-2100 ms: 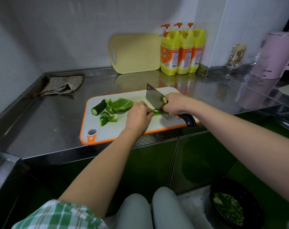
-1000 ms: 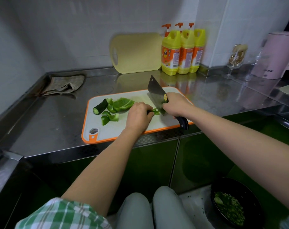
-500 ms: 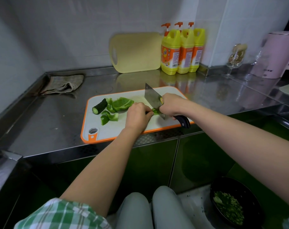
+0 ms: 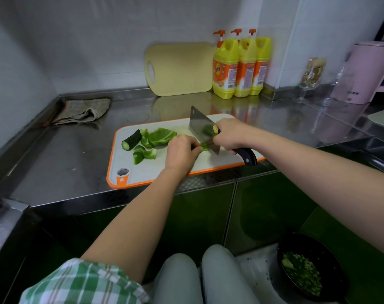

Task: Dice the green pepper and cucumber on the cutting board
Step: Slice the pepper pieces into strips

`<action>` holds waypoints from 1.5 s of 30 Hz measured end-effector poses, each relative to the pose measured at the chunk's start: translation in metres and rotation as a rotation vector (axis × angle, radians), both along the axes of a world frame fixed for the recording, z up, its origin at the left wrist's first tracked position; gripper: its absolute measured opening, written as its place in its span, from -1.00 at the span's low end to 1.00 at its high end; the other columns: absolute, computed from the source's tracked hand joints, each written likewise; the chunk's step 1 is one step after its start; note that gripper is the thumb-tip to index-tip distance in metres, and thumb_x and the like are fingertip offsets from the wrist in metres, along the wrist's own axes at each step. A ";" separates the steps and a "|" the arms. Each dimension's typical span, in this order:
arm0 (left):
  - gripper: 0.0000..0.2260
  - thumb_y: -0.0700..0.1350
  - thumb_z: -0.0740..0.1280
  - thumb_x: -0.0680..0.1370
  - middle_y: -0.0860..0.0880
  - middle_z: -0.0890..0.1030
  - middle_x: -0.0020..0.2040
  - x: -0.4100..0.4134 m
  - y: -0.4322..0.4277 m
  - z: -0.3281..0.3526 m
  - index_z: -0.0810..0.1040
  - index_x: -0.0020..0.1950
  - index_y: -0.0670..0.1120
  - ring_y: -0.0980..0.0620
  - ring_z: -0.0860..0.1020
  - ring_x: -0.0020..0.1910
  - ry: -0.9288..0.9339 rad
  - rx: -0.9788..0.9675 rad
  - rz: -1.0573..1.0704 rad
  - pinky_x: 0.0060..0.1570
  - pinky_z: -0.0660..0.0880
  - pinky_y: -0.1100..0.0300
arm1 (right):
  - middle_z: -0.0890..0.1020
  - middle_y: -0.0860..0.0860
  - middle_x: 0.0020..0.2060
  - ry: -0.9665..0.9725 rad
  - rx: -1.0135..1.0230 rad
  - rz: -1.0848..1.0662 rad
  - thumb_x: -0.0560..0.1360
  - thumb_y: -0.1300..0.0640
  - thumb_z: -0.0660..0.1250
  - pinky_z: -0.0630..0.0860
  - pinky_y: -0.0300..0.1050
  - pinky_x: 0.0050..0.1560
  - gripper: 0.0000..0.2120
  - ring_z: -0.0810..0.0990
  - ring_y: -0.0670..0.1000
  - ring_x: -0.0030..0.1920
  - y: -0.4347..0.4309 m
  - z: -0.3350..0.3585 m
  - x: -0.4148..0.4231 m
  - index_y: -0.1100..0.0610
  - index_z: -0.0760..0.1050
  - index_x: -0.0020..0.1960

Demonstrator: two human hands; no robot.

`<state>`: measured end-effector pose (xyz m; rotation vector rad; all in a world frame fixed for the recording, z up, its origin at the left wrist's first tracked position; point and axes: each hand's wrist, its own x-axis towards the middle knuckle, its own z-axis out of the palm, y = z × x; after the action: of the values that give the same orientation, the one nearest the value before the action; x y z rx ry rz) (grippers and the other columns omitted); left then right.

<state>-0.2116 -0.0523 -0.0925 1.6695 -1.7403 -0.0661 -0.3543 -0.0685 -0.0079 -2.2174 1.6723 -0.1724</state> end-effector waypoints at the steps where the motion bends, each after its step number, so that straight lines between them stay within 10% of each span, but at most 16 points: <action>1: -0.89 -0.10 0.45 0.47 -0.09 0.71 -0.15 0.000 0.000 0.000 0.73 -0.09 -0.12 -0.09 0.60 -0.11 0.006 0.003 -0.001 -0.13 0.41 0.15 | 0.61 0.23 -0.32 0.018 0.011 0.012 0.43 0.34 0.17 0.50 -0.12 -0.36 -0.88 0.56 0.17 -0.40 0.003 -0.001 0.001 0.30 0.49 -0.14; 20: -0.71 -0.05 0.46 0.47 -0.12 0.68 0.07 0.001 0.002 -0.001 0.66 0.15 -0.12 -0.12 0.59 0.09 -0.040 -0.004 0.010 0.10 0.46 0.08 | 0.60 0.21 -0.37 -0.118 -0.039 -0.041 0.40 0.29 0.16 0.59 0.01 -0.28 -0.84 0.57 0.17 -0.40 -0.010 -0.004 0.000 0.27 0.51 -0.13; 26: -0.86 -0.07 0.45 0.48 -0.09 0.71 -0.13 0.000 0.008 0.001 0.74 -0.06 -0.11 -0.09 0.59 -0.11 -0.047 -0.032 0.052 -0.19 0.30 0.21 | 0.53 0.20 -0.38 -0.017 0.056 0.006 0.48 0.34 0.11 0.41 -0.21 -0.45 -0.87 0.47 0.11 -0.47 0.008 0.000 0.006 0.27 0.40 -0.20; 45: -0.83 -0.18 0.33 0.46 -0.18 0.67 -0.25 -0.003 0.009 0.002 0.70 -0.18 -0.20 -0.16 0.57 -0.22 -0.081 0.018 0.057 -0.20 0.45 0.11 | 0.54 0.19 -0.39 -0.142 -0.090 -0.058 0.45 0.30 0.17 0.53 -0.08 -0.32 -0.91 0.58 0.17 -0.41 -0.005 -0.015 0.009 0.20 0.39 -0.21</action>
<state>-0.2145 -0.0435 -0.0905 1.7556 -1.7550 0.0125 -0.3455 -0.0738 -0.0231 -2.1663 1.6823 -0.4173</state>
